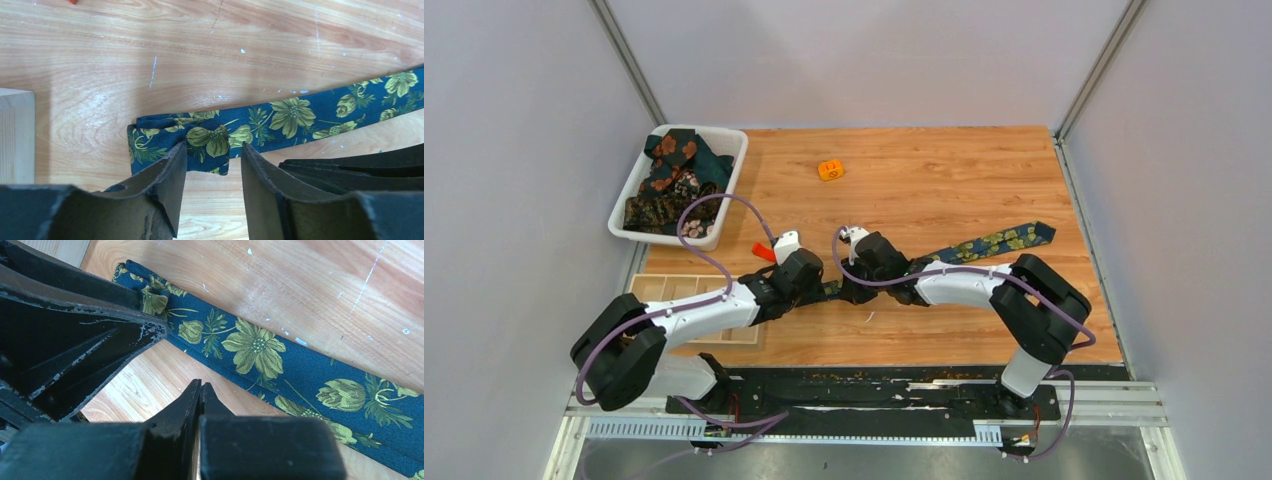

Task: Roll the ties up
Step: Roll the tie at the center of the board.

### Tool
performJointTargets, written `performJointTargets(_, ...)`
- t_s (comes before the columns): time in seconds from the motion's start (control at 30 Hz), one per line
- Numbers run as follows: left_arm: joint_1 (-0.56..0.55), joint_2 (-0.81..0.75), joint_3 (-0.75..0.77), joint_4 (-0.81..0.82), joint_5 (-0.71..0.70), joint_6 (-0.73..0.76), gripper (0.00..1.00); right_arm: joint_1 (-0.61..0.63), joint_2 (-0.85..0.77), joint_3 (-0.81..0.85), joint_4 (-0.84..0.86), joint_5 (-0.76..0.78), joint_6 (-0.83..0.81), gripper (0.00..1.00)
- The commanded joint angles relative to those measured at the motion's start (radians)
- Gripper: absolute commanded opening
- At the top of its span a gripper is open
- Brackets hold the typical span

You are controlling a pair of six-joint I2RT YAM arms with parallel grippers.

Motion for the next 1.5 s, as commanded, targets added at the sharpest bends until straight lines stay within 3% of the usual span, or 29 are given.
performJointTargets(0.0,0.003,-0.04,-0.008,0.044,-0.007,-0.017,0.52,0.004,-0.055,-0.002,0.037,-0.02,0.02,0.0)
performJointTargets(0.33,0.003,-0.114,-0.017,-0.002,-0.038,-0.021,0.52,0.005,-0.054,0.036,0.058,-0.08,0.044,0.02)
performJointTargets(0.8,0.003,-0.194,-0.013,-0.096,-0.111,0.022,0.48,0.004,0.024,0.132,0.082,-0.175,0.081,0.28)
performJointTargets(0.97,0.005,-0.188,-0.029,-0.067,-0.115,0.024,0.44,0.004,0.048,0.154,0.09,-0.19,0.089,0.29)
performJointTargets(1.47,0.018,-0.086,-0.033,0.047,-0.074,0.009,0.45,-0.015,0.047,0.117,0.093,-0.16,0.095,0.29)
